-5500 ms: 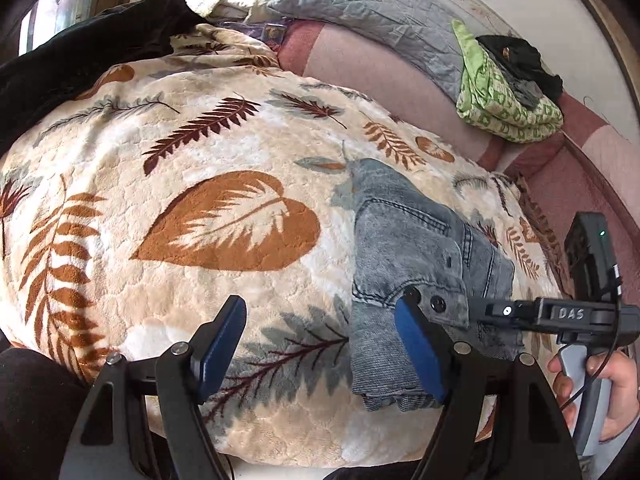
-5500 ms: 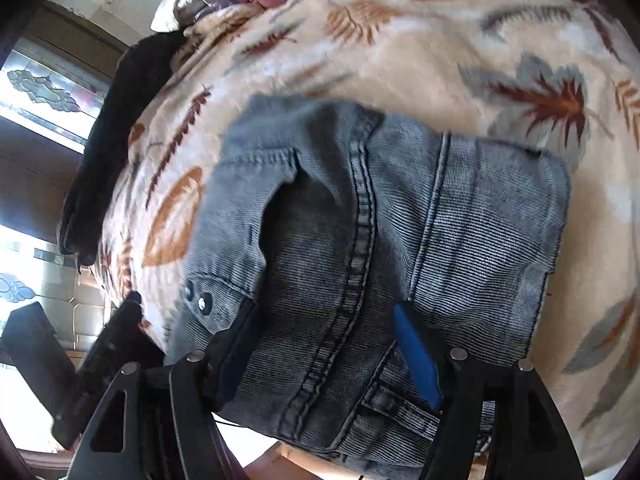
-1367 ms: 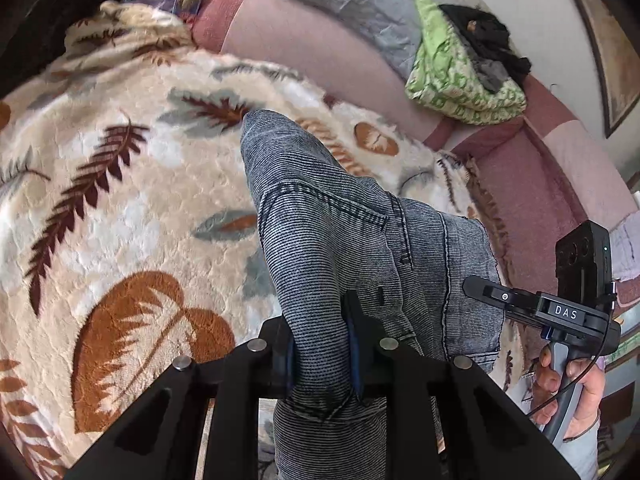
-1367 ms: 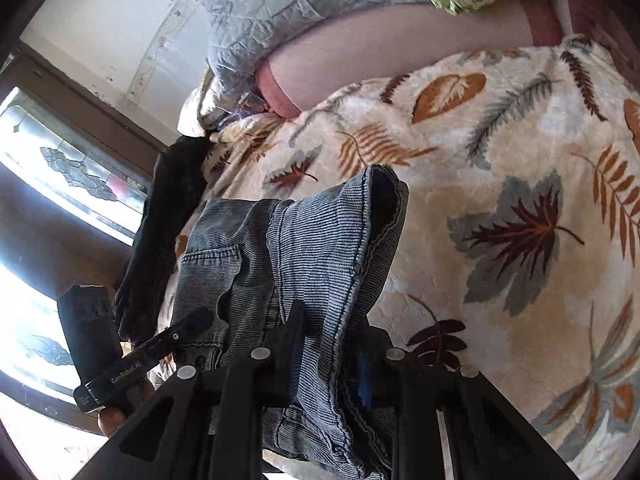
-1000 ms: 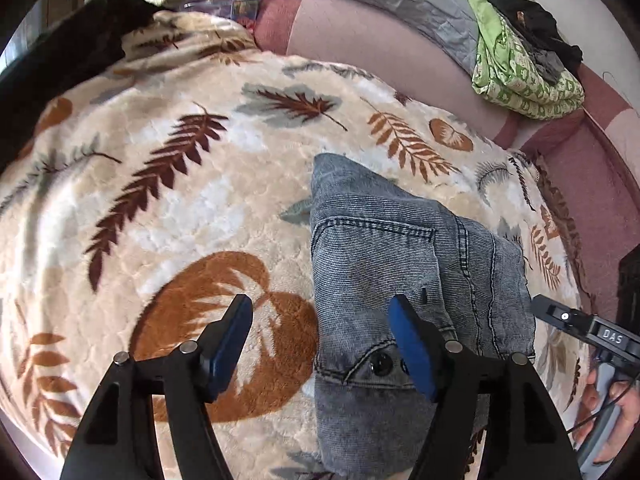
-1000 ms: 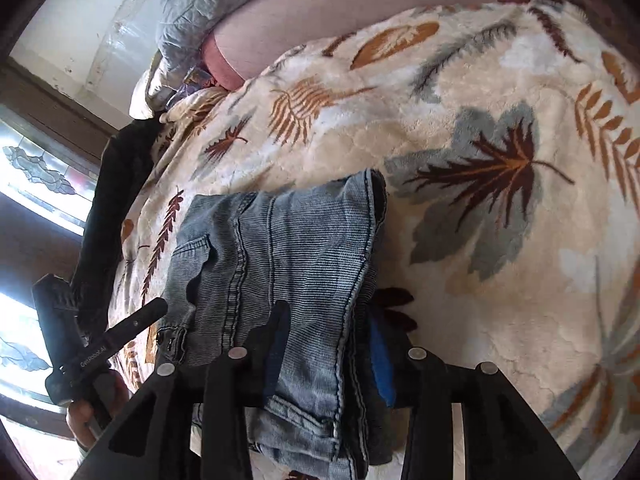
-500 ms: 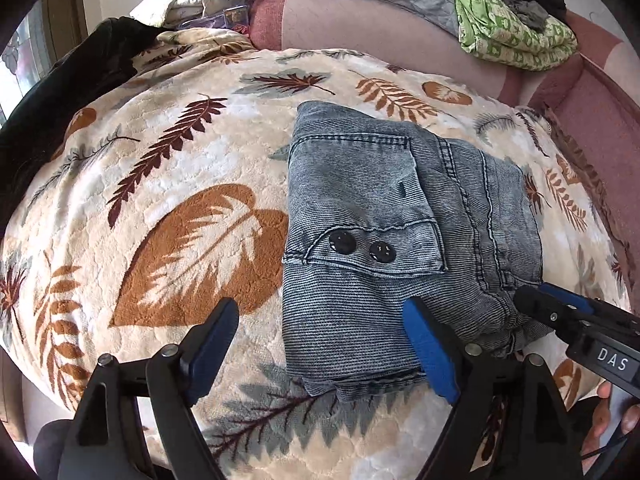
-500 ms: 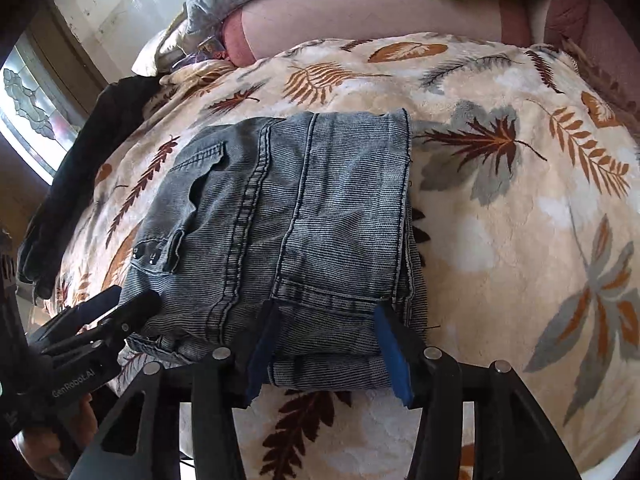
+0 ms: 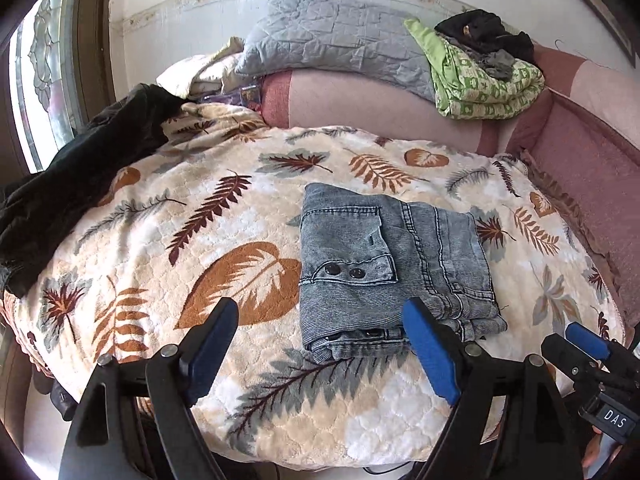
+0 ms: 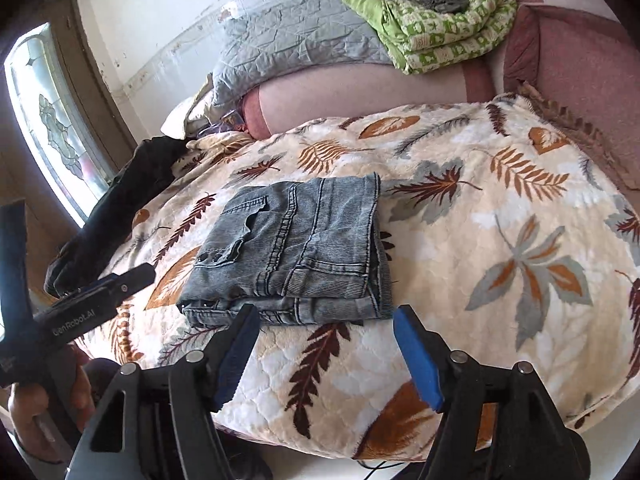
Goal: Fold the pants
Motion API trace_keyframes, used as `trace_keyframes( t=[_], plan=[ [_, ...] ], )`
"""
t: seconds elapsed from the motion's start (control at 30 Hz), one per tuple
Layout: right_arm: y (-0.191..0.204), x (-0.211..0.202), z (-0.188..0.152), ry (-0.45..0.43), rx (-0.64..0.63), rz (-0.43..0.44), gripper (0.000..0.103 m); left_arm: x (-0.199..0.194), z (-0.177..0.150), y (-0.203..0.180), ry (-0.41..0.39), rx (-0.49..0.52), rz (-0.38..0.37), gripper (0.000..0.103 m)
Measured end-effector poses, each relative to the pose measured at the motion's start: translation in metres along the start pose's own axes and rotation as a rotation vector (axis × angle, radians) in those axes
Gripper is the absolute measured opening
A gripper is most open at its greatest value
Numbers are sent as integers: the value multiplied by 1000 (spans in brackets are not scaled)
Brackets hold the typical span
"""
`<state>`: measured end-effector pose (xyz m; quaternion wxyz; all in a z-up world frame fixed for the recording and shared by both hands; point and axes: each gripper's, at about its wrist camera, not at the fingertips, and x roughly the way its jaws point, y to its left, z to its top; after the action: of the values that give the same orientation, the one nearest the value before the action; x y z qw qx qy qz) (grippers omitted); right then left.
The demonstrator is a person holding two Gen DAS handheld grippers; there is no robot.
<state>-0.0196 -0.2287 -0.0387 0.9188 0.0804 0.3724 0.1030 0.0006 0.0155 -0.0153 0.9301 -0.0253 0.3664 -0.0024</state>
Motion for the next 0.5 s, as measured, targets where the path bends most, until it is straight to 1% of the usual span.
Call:
trace_keyframes(
  t=[0.03,0.1,0.17,0.2,0.27,0.33,0.5],
  plan=[
    [0,-3,-4,-1,-15,-19,82,-3,-3,-1,7,9,-4,87],
    [-2,-8,-12,2,-43,-52,82,-6,-8,-5,28,26,1,87],
    [-4,-10,-16,7,-65,-67,82,-9,-12,-10,29,40,25,87],
    [-5,-11,-18,13,-71,-74,83,-10,-12,-13,36,48,21,87],
    [-5,-14,-21,13,-83,-77,83,-12,-12,-18,52,46,1,87],
    [-5,-17,-23,7,-96,-79,84,-17,-12,-22,44,35,-11,87],
    [1,-19,-26,10,-144,-78,85,-23,-9,-30,33,41,-4,87]
  ],
)
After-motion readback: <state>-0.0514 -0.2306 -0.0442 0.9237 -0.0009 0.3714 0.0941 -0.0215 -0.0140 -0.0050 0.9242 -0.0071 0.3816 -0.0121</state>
